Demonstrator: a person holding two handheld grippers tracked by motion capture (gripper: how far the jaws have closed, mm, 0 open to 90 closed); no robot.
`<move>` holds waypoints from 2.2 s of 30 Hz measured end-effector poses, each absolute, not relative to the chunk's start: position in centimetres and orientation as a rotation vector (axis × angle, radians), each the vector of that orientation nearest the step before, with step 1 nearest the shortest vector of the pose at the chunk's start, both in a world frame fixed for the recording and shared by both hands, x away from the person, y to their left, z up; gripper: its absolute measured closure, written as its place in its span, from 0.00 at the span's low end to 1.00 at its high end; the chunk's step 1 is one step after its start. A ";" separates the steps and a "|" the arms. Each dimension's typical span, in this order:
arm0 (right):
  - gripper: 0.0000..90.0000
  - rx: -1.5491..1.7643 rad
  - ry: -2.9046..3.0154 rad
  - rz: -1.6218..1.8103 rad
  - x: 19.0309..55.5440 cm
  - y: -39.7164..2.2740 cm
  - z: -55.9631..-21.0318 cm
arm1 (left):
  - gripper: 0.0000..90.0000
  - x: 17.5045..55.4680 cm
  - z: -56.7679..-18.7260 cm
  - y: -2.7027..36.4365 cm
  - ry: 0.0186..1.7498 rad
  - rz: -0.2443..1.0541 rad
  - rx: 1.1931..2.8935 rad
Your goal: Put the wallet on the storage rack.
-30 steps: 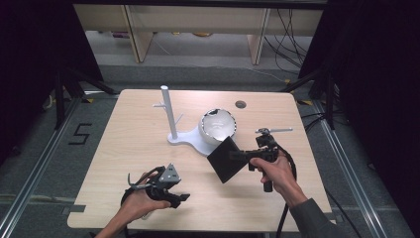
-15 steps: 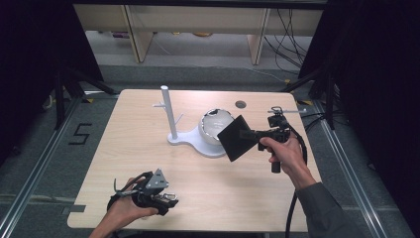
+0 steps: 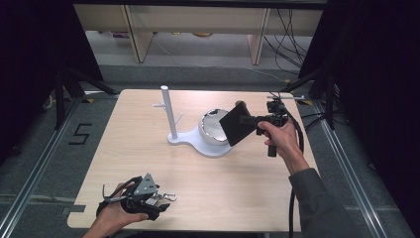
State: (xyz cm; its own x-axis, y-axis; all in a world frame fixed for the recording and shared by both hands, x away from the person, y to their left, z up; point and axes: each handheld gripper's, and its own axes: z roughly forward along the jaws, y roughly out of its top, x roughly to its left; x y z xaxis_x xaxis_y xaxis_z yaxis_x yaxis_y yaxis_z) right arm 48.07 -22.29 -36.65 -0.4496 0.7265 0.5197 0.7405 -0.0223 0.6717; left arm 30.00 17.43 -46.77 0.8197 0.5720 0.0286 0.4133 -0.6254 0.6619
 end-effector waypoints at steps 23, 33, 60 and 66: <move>0.88 -1.776 -2.131 -1.452 52.6 -19.4 -39.1 | 0.34 29.7 -46.9 18.0 0.731 0.288 2.317; 0.88 -1.779 -2.120 -1.441 53.4 -18.2 -40.8 | 0.35 29.9 -46.8 18.3 0.752 0.303 2.299; 0.64 -1.734 -2.185 -1.381 53.9 -17.6 -42.8 | 0.35 29.9 -47.3 18.2 0.760 0.272 2.304; 0.54 -1.760 -2.204 -1.361 53.7 -18.4 -42.1 | 0.35 30.0 -47.3 18.3 0.768 0.280 2.305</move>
